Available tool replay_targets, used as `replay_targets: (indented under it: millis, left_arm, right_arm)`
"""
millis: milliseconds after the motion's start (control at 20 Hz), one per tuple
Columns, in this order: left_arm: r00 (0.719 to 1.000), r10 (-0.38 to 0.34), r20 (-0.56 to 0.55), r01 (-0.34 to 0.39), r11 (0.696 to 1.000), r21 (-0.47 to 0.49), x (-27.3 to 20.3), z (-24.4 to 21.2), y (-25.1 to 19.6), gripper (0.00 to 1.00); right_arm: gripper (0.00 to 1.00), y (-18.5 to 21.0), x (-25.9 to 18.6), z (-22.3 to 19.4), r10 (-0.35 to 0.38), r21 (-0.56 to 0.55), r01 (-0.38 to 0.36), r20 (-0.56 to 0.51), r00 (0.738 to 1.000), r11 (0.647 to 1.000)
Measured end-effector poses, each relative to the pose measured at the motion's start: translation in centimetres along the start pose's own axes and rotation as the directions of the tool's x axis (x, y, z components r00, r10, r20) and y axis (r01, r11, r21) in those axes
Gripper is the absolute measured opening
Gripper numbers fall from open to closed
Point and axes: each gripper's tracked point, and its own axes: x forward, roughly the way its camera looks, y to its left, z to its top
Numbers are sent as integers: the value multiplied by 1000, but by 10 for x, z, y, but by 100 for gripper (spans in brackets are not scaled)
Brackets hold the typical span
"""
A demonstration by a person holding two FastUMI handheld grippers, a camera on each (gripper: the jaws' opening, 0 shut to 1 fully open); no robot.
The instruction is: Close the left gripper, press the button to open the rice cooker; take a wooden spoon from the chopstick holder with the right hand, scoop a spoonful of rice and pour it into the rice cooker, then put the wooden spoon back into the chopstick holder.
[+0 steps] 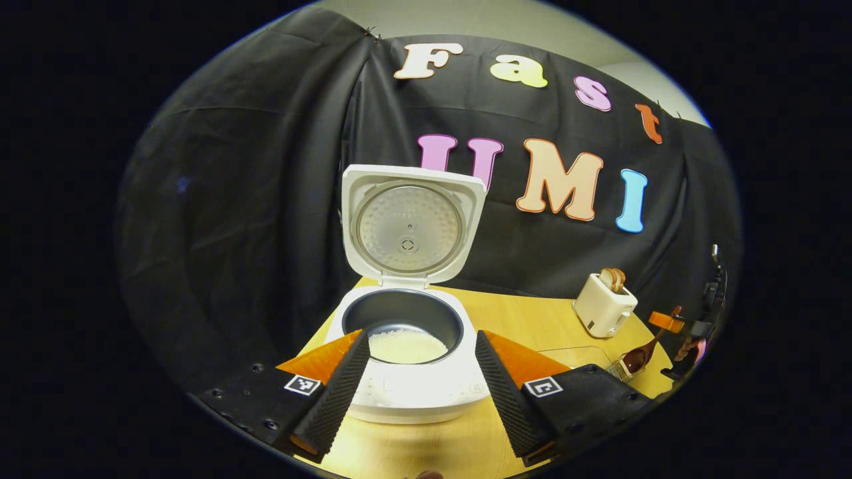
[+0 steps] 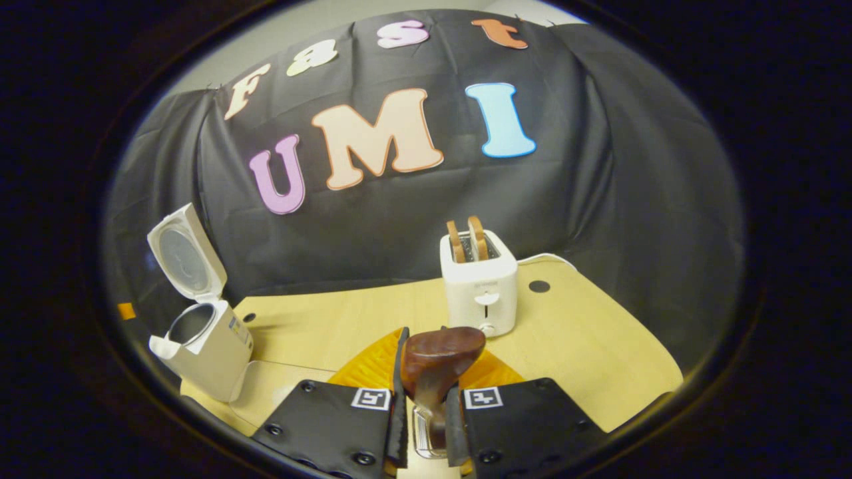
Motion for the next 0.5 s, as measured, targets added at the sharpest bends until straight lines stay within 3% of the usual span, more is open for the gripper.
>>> replay_targets:
  millis: [250,500]
  left_arm:
    - [1000,10,3,-10,1000,12,-4,0,-8,95]
    - [1000,0,13,0,1000,23,-3,4,-17,94]
  right_arm:
    - [27,-4,6,-22,27,12,-26,-40,999,1000]
    - [37,-18,-3,-20,19,33,-18,-43,999,999]
